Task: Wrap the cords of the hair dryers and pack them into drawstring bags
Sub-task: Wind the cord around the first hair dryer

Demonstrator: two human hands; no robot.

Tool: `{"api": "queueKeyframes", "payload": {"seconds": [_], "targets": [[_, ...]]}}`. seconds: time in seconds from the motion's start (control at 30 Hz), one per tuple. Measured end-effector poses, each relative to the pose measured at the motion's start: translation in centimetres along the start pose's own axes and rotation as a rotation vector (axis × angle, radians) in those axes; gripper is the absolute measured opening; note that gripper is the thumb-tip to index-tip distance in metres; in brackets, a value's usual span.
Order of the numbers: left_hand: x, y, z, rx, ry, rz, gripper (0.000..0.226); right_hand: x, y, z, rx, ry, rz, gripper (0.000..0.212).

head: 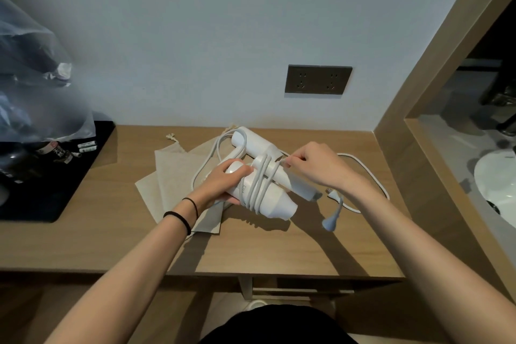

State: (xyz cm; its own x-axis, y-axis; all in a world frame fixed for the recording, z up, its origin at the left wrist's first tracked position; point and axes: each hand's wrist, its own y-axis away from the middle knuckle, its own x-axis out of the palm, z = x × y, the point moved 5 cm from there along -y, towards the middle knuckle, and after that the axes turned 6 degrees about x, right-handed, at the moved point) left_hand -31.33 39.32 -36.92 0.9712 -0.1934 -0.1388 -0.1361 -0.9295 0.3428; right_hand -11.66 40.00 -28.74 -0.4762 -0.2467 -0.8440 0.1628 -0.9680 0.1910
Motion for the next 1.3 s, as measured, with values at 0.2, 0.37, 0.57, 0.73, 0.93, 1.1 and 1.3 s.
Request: {"api": "queueKeyframes", "payload": {"seconds": [0.2, 0.37, 0.57, 0.73, 0.93, 1.1, 1.3], "targets": [[0.6, -0.8, 3.6, -0.198, 0.122, -0.185, 0.018, 2.8, 0.2, 1.0, -0.13, 0.349, -0.051, 0.035], [1.3, -2.1, 5.1, -0.298, 0.234, -0.235, 0.03, 5.3, -0.7, 0.2, -0.196, 0.438, -0.069, 0.03], [2.3, -4.0, 6.4, -0.382, 0.373, -0.26, 0.039, 7.5, -2.2, -1.3, -0.205, 0.504, -0.04, 0.024], [2.6, -4.8, 6.8, -0.399, 0.419, -0.312, 0.047, 9.3, -3.4, -2.7, -0.187, 0.49, 0.021, 0.047], [2.2, -5.0, 7.2, -0.289, 0.233, -0.258, 0.047, 11.4, -4.8, -3.9, -0.17, 0.422, 0.097, 0.066], [0.6, -4.5, 5.7, 0.137, -0.709, -0.269, 0.039, 11.4, -5.0, -4.5, -0.199, 0.402, 0.145, 0.062], [2.2, -2.4, 3.9, 0.521, -1.305, -0.402, 0.037, 11.6, -5.1, -4.4, -0.26, 0.358, 0.15, 0.056]]}}
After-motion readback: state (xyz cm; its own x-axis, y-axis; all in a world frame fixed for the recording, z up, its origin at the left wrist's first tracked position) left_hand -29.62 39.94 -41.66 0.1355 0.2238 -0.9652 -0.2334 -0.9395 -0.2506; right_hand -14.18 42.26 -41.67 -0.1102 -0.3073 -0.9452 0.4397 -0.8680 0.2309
